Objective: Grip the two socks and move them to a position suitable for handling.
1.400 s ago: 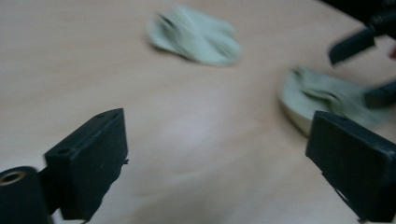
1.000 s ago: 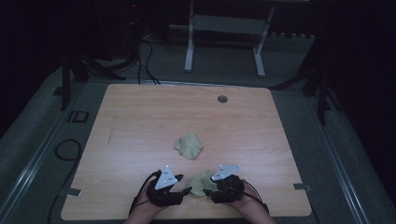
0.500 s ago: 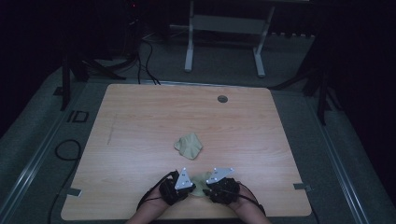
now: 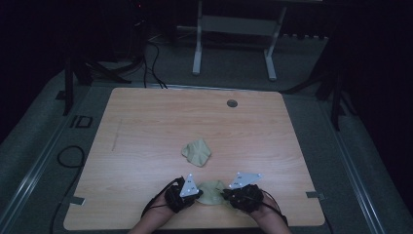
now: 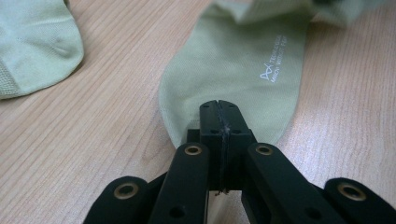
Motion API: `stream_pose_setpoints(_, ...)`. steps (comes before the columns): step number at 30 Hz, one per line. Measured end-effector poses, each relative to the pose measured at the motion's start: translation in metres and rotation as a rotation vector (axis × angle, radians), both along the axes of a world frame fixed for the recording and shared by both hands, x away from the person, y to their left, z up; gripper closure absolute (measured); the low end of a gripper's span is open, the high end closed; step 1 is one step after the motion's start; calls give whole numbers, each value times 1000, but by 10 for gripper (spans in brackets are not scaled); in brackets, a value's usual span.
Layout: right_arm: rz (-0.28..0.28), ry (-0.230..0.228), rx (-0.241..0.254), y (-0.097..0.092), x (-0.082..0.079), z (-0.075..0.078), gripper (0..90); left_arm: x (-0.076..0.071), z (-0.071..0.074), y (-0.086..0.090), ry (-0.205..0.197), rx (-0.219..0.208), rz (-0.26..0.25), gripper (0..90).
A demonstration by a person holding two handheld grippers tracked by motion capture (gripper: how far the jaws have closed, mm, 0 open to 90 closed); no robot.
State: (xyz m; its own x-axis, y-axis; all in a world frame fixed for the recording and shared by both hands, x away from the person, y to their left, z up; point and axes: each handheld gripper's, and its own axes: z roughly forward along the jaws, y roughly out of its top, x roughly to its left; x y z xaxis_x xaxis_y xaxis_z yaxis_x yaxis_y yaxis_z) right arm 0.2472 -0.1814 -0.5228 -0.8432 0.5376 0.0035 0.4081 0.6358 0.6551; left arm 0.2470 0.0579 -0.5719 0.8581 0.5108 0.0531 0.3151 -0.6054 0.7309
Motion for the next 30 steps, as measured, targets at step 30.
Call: stream_pose_setpoints(30, -157, 3, -4, -55, 15, -6, 856, 3, 1, -5, 6, 11, -26, 892)
